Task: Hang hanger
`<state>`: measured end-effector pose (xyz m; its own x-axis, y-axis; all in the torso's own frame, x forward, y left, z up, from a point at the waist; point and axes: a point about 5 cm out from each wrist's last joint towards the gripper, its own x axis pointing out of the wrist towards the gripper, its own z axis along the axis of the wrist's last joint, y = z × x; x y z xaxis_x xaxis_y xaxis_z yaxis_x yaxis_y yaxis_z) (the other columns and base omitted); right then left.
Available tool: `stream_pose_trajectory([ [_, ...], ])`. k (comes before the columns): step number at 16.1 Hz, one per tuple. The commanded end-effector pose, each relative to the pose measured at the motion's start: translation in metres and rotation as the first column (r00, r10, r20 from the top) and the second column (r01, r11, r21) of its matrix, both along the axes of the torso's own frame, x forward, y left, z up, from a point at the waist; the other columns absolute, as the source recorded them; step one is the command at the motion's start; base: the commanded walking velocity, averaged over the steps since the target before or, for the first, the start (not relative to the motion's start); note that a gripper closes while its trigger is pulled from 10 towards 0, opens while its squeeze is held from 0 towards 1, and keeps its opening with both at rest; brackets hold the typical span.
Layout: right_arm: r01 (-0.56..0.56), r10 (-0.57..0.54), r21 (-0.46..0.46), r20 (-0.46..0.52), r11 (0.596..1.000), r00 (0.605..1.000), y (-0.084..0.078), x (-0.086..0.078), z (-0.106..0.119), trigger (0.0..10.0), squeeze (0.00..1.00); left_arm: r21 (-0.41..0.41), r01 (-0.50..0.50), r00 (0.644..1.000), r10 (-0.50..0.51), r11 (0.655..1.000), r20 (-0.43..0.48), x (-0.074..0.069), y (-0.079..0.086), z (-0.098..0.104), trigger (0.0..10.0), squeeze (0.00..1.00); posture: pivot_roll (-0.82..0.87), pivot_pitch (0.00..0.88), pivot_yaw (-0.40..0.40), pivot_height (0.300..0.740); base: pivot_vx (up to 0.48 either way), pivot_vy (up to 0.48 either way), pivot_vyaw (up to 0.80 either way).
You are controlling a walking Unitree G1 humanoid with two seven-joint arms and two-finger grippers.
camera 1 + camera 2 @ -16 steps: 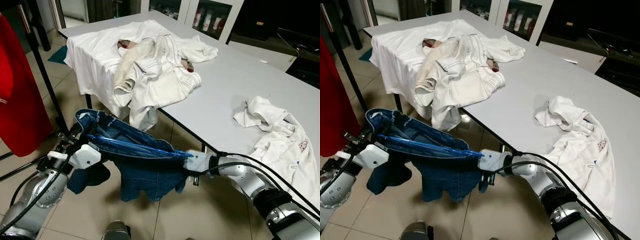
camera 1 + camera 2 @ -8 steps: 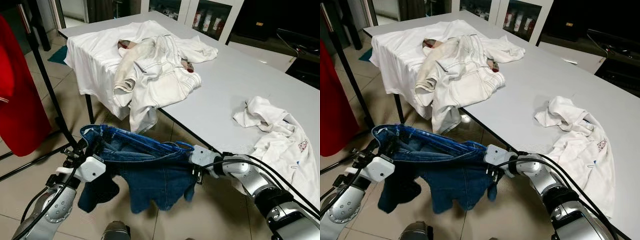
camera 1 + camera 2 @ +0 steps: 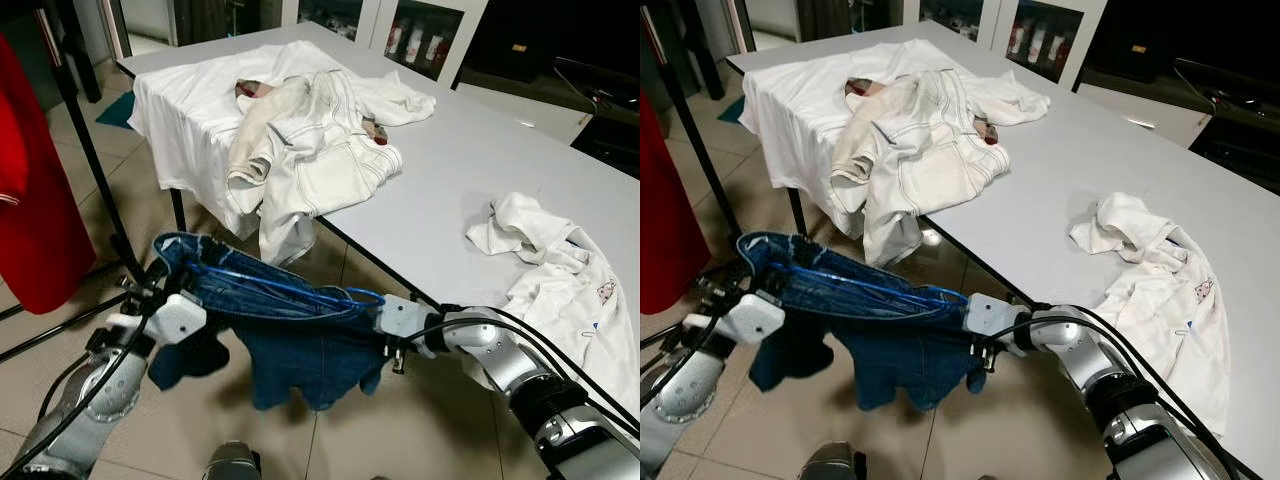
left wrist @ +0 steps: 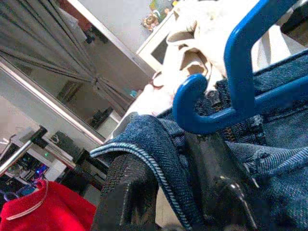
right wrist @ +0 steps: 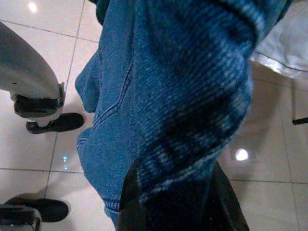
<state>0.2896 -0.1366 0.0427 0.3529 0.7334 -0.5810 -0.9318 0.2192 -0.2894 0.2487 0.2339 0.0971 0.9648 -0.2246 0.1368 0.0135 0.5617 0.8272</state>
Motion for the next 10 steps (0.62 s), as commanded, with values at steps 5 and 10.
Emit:
stream_pose_trajectory([
  [5,0.056,-0.075,-0.207,-0.085,0.977,0.994,-0.039,-0.007,-0.015,0.0,0.00,0.033,-0.059,0.996,0.057,0.998,0.066,0.003,0.015,0.014,10.0,0.00,0.25,0.024,-0.131,0.710,0.000,0.000,0.00],
  [10,0.110,-0.135,-0.276,-0.074,0.955,0.988,-0.040,-0.001,-0.017,0.0,0.00,0.124,0.021,0.997,-0.030,0.992,0.069,0.008,0.000,0.018,10.0,0.00,0.25,0.018,-0.132,0.710,0.000,0.000,0.00],
])
